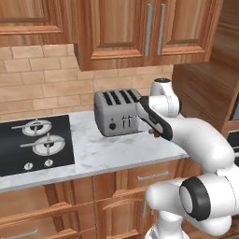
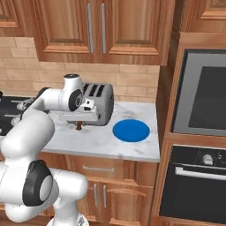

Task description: Place the chicken drumstick on the plate and place the broccoli on the same plate.

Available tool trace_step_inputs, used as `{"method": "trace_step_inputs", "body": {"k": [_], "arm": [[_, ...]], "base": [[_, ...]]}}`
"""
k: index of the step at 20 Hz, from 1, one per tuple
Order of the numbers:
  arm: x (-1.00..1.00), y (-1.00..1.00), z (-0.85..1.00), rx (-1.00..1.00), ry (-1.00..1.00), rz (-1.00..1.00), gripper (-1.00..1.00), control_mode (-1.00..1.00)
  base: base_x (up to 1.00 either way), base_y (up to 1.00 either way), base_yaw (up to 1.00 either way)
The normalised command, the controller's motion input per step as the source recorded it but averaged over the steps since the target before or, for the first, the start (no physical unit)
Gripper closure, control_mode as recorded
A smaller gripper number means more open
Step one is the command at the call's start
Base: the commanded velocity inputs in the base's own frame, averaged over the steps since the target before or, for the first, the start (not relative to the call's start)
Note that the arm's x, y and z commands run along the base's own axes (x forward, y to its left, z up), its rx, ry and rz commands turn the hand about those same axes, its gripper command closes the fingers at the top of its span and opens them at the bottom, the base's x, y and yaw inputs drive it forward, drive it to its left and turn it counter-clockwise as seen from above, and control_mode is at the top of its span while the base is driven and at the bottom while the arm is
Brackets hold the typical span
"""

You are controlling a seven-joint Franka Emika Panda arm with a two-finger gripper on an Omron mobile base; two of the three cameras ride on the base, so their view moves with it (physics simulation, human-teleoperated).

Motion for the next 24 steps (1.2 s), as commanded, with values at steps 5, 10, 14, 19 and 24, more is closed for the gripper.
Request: {"method": "trace_step_inputs", "body": {"k": [5, 10, 14, 19, 24], "arm": [[0.0, 0.0, 0.0, 0.0, 0.0, 0.0, 1.0, 1.0], [0.0, 0.0, 0.0, 0.0, 0.0, 0.0, 1.0, 1.0], [0.0, 0.0, 0.0, 0.0, 0.0, 0.0, 1.0, 1.0], [0.0, 0.0, 0.0, 0.0, 0.0, 0.0, 1.0, 1.0], [0.0, 0.0, 0.0, 0.0, 0.0, 0.0, 1.0, 1.0]], "base": [[0.07, -0.66, 0.0], [0.23, -0.4, 0.0], [0.33, -0.32, 0.0], [0.32, -0.38, 0.0], [0.4, -0.16, 0.0]]}}
